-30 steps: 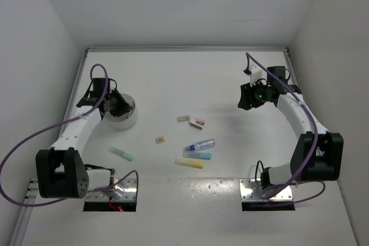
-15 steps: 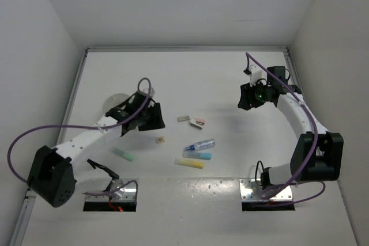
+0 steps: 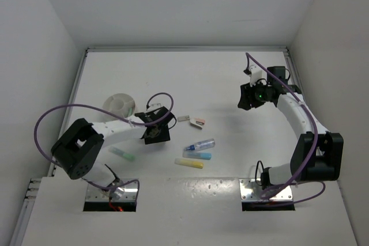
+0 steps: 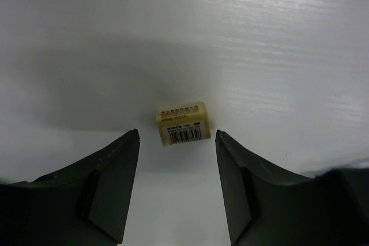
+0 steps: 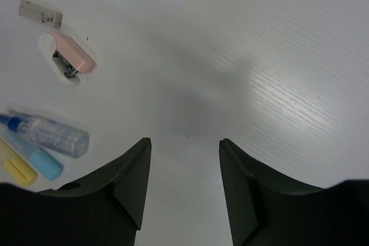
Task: Sort the stationery into containers
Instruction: Pick up the stationery from the center of the board.
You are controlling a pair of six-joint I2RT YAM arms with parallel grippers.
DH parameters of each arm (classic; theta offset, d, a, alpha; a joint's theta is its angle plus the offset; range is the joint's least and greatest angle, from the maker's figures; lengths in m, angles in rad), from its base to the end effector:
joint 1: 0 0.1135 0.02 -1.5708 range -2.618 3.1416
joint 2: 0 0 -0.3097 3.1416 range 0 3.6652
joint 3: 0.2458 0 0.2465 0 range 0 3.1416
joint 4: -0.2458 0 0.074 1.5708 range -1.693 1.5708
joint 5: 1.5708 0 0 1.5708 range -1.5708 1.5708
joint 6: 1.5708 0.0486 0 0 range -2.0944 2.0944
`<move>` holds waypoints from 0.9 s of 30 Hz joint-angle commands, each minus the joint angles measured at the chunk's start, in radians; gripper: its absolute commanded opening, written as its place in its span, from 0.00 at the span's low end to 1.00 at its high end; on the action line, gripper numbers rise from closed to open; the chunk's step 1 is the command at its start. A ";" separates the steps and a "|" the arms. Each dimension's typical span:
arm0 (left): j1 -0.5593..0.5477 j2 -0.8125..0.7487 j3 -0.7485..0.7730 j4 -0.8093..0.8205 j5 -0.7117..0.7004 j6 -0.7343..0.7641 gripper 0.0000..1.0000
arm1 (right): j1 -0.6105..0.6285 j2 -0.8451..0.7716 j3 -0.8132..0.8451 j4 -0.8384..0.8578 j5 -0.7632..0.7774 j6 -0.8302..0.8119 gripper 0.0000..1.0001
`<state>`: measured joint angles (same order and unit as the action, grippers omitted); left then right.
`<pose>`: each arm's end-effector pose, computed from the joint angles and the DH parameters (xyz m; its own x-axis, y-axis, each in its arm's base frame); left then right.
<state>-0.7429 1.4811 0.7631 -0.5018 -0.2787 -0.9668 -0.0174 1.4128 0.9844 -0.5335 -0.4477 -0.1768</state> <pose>0.1956 -0.1615 0.1965 -0.8707 -0.2747 -0.4079 -0.2394 0.9613 -0.1363 0.2814 0.0161 0.2779 -0.7666 -0.1452 -0.6255 -0.3725 0.8940 0.2490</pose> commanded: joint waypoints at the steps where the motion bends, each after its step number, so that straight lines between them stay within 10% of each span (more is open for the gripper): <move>1: -0.009 0.033 -0.002 0.045 -0.057 -0.053 0.61 | -0.001 -0.032 0.033 0.010 -0.017 -0.004 0.51; 9: -0.009 0.094 0.025 0.071 -0.057 -0.072 0.54 | -0.001 -0.041 0.033 0.010 -0.017 -0.004 0.51; 16: -0.009 0.052 0.025 0.051 -0.068 -0.081 0.09 | -0.001 -0.041 0.033 0.010 -0.017 -0.004 0.51; 27: 0.221 -0.093 0.427 -0.090 -0.339 0.098 0.11 | -0.001 -0.041 0.033 0.001 -0.017 -0.004 0.51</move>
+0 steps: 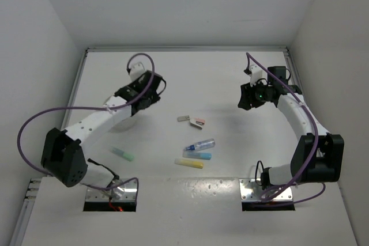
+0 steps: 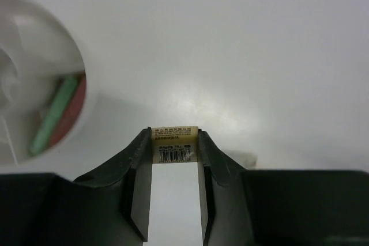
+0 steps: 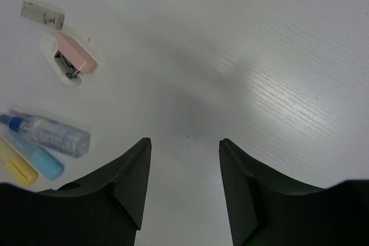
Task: Sort the stationery into containers
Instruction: Pick up the stationery from the center of the board, then place the stationery in the storage box.
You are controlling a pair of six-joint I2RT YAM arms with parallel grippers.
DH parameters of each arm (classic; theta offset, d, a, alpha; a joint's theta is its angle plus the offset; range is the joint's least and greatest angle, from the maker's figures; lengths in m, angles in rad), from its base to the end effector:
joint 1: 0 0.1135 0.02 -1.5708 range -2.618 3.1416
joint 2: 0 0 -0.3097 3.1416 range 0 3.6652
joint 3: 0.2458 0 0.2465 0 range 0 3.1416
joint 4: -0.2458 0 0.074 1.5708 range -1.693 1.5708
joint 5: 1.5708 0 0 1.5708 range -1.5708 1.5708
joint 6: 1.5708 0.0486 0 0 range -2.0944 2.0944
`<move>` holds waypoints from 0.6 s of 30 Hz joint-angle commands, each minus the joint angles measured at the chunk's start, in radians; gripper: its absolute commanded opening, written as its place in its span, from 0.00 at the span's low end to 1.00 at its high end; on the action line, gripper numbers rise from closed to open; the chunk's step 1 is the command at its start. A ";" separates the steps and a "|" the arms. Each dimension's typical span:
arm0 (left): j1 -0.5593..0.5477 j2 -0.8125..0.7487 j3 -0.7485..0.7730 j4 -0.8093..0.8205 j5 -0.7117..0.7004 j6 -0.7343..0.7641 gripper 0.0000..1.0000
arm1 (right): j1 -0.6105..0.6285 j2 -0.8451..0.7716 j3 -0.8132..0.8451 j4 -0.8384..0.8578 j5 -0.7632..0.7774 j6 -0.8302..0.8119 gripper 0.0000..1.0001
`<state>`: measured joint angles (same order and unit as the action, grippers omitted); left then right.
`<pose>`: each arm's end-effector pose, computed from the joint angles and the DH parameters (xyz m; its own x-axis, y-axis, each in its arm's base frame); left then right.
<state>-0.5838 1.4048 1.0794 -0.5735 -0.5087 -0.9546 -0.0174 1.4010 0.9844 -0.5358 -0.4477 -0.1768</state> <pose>0.2525 -0.1385 0.3082 -0.5638 -0.4817 -0.6708 -0.4009 0.8698 -0.2877 0.2792 0.0162 0.2809 -0.7606 -0.1453 -0.6327 -0.3748 0.8941 0.2453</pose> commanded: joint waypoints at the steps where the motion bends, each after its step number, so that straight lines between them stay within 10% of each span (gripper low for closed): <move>1: 0.085 -0.001 0.137 -0.019 -0.120 0.100 0.11 | -0.001 -0.030 0.033 0.003 -0.017 -0.004 0.51; 18: 0.417 0.244 0.257 -0.043 0.004 0.214 0.12 | -0.001 -0.030 0.033 0.003 -0.017 -0.004 0.51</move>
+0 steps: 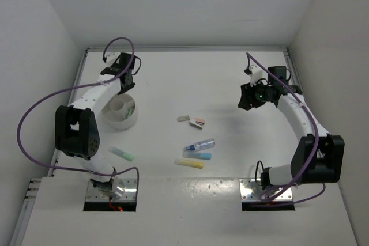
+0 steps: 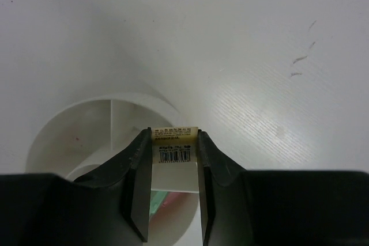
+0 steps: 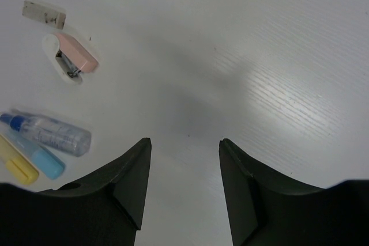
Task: Sort the stationery into containers
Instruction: Place the stationery in the storage box.
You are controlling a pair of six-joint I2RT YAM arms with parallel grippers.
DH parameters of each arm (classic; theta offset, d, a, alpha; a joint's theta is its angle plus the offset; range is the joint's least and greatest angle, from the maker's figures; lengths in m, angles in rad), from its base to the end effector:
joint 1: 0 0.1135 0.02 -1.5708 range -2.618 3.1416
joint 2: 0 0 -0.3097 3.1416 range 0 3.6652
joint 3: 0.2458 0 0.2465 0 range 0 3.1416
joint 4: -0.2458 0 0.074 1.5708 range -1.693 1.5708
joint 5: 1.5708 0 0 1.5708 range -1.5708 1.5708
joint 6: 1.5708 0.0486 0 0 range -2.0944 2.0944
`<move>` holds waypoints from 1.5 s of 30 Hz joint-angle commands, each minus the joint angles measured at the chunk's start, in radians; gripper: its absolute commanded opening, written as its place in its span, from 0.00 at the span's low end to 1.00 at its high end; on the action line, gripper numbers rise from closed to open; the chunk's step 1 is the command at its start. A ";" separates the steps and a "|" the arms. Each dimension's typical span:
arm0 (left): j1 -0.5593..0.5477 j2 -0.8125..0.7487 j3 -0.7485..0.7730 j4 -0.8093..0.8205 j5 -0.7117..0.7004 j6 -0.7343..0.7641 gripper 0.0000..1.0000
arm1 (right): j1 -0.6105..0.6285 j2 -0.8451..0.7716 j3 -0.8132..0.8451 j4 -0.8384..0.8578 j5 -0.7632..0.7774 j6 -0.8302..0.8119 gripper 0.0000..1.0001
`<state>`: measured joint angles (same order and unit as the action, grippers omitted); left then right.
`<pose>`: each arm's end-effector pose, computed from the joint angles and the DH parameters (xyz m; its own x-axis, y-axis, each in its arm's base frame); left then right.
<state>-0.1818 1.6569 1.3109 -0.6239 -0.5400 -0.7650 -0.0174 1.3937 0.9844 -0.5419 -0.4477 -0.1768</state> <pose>0.3559 -0.0400 0.3020 -0.4946 -0.5130 -0.7015 -0.6562 0.7497 -0.0856 0.2774 0.0162 0.2823 -0.7599 -0.1453 -0.6336 -0.3751 0.8941 0.2448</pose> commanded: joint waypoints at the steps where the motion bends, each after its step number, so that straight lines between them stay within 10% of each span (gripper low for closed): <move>1: 0.015 -0.008 0.025 0.007 0.035 0.024 0.12 | -0.001 -0.022 0.033 0.010 -0.017 -0.004 0.51; 18: 0.015 -0.040 -0.062 0.007 0.055 0.052 0.12 | -0.001 -0.032 0.033 0.010 -0.017 -0.004 0.51; 26: 0.033 -0.040 -0.062 -0.003 0.054 0.052 0.52 | -0.001 -0.032 0.033 0.010 -0.017 -0.013 0.51; 40: 0.042 -0.059 0.001 -0.013 0.023 0.092 0.53 | -0.001 -0.032 0.033 0.010 -0.017 -0.013 0.51; 45: -0.013 -0.135 0.019 0.029 0.070 0.116 0.12 | -0.001 -0.032 0.033 0.010 -0.017 -0.013 0.51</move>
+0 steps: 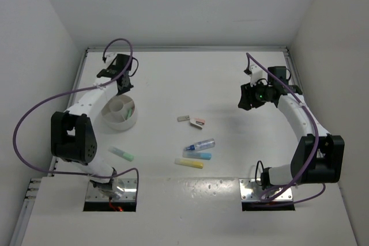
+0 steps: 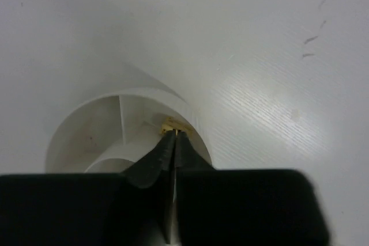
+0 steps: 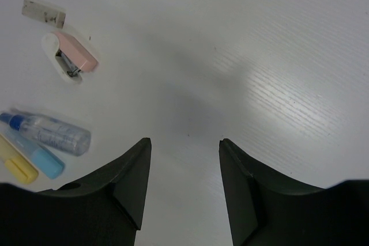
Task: Sort the stationery into containers
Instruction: Place the stationery in the storage box, then pick up the stationery from the center of the board.
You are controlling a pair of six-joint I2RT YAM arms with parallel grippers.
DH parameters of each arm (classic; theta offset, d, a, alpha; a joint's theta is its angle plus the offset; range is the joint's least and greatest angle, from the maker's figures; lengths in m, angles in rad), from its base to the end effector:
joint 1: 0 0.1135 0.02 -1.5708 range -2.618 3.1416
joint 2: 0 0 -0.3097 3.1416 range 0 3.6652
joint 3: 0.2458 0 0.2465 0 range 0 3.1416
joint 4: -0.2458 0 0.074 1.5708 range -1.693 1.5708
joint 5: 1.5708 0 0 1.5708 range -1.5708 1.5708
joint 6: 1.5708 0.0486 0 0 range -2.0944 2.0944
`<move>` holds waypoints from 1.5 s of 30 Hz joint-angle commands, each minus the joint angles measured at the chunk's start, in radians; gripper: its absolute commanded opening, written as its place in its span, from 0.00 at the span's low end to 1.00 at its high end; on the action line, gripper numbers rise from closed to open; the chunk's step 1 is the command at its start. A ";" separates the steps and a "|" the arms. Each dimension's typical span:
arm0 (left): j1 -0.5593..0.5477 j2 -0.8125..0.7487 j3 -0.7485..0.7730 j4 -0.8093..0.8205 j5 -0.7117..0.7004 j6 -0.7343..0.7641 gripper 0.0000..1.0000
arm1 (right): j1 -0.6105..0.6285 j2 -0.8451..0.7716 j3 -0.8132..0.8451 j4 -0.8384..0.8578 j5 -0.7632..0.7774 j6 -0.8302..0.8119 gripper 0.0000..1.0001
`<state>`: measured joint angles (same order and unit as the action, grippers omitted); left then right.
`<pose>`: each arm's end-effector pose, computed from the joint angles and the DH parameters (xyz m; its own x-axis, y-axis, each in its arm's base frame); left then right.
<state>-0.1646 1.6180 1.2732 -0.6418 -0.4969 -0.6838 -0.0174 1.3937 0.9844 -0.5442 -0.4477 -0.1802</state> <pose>0.3434 -0.0336 0.3011 -0.5650 -0.4691 -0.6787 -0.6092 0.7920 -0.0402 0.2772 0.0162 0.2822 -0.7600 -0.1483 -0.6327 -0.3772 0.8936 0.2435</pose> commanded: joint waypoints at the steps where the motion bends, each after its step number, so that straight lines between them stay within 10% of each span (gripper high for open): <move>1: -0.079 -0.113 0.057 0.072 0.082 0.056 0.00 | -0.001 -0.022 0.033 0.012 -0.017 -0.010 0.51; 6: -0.213 -0.046 0.026 0.110 0.400 -0.072 0.00 | -0.001 -0.022 0.033 0.012 -0.017 -0.010 0.51; 10: -0.305 0.034 -0.075 0.137 0.425 -0.327 0.43 | -0.001 -0.022 0.033 0.012 -0.017 -0.010 0.51; 16: -0.424 0.046 -0.144 0.212 0.235 -0.730 0.77 | -0.001 -0.022 0.033 0.012 -0.017 -0.010 0.51; 31: -0.592 0.299 0.008 0.110 0.153 -1.382 0.77 | -0.001 -0.022 0.033 0.012 -0.008 -0.010 0.51; 45: -0.586 0.345 0.077 -0.068 0.126 -1.507 0.68 | -0.001 -0.022 0.033 0.012 -0.017 -0.010 0.51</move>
<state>-0.7582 1.9556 1.3216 -0.6281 -0.3389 -1.9766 -0.0174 1.3937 0.9844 -0.5442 -0.4477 -0.1806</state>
